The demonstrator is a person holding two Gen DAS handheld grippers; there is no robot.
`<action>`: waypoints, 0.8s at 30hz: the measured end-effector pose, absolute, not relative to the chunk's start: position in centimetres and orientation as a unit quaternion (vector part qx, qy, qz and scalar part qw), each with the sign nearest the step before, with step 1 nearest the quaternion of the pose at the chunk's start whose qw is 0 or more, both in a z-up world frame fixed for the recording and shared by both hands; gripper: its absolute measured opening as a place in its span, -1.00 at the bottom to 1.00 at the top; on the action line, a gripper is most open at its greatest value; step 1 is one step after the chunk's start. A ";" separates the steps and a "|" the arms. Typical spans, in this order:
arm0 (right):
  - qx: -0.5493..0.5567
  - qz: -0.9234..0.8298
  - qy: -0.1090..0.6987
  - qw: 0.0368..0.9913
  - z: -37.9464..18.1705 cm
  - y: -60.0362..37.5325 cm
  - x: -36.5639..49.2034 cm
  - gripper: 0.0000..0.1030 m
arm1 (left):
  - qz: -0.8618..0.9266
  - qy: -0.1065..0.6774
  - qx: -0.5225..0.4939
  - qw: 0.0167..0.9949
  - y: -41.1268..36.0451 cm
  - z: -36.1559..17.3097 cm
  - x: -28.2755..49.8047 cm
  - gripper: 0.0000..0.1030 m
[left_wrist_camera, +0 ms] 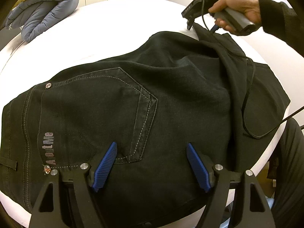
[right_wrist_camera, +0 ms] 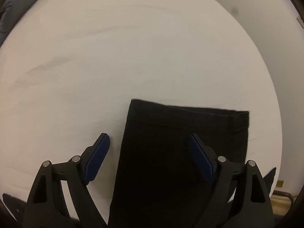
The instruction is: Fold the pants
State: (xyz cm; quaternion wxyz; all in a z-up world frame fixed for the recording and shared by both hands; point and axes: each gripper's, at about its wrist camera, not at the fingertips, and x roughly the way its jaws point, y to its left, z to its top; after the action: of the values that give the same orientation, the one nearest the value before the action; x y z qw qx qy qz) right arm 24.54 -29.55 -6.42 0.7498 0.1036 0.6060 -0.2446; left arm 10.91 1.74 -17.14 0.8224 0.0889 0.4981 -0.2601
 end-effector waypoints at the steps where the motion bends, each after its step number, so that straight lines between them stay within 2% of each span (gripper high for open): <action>1: 0.106 -0.244 0.608 0.748 -6.9 -29.6 24.8 0.53 | -0.260 0.498 0.088 0.823 1.8 -17.2 10.9 0.49; 3: 0.107 -0.242 0.605 0.751 -7.2 -29.6 25.4 0.42 | -0.260 0.498 0.087 0.823 2.0 -17.1 10.8 0.49; 5: 0.108 -0.232 0.599 0.759 -7.2 -29.5 26.1 0.14 | -0.259 0.498 0.087 0.823 2.0 -17.1 10.8 0.50; 7: 0.114 -0.220 0.596 0.764 -7.0 -29.5 26.8 -0.39 | -0.259 0.498 0.087 0.823 2.1 -17.1 10.7 0.52; 9: 0.120 -0.221 0.596 0.763 -6.8 -30.2 27.2 -0.57 | -0.258 0.498 0.087 0.823 1.6 -17.2 10.8 0.53; 10: 0.134 -0.221 0.593 0.762 -6.9 -31.3 26.1 -0.75 | -0.257 0.498 0.088 0.824 1.6 -17.2 10.8 0.53; 12: 0.173 -0.217 0.582 0.764 -6.1 -33.4 26.2 -0.87 | -0.255 0.498 0.089 0.824 1.4 -17.1 10.8 0.54; 13: 0.195 -0.212 0.571 0.769 -5.5 -34.6 25.8 -1.00 | -0.255 0.498 0.088 0.824 1.3 -17.1 10.8 0.54; 19: 0.275 -0.198 0.463 0.819 -0.2 -39.7 18.9 -0.99 | -0.253 0.504 0.088 0.821 0.6 -17.0 11.1 0.54; 24: 0.367 -0.208 0.344 0.839 3.4 -44.5 6.9 -0.99 | -0.251 0.511 0.089 0.817 0.2 -16.9 11.8 0.54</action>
State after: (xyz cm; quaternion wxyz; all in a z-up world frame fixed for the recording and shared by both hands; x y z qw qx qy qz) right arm 6.93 -44.51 3.44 0.8388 0.3670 0.3442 -0.2080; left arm 11.81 0.17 -16.88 0.8171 0.0889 0.5111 -0.2514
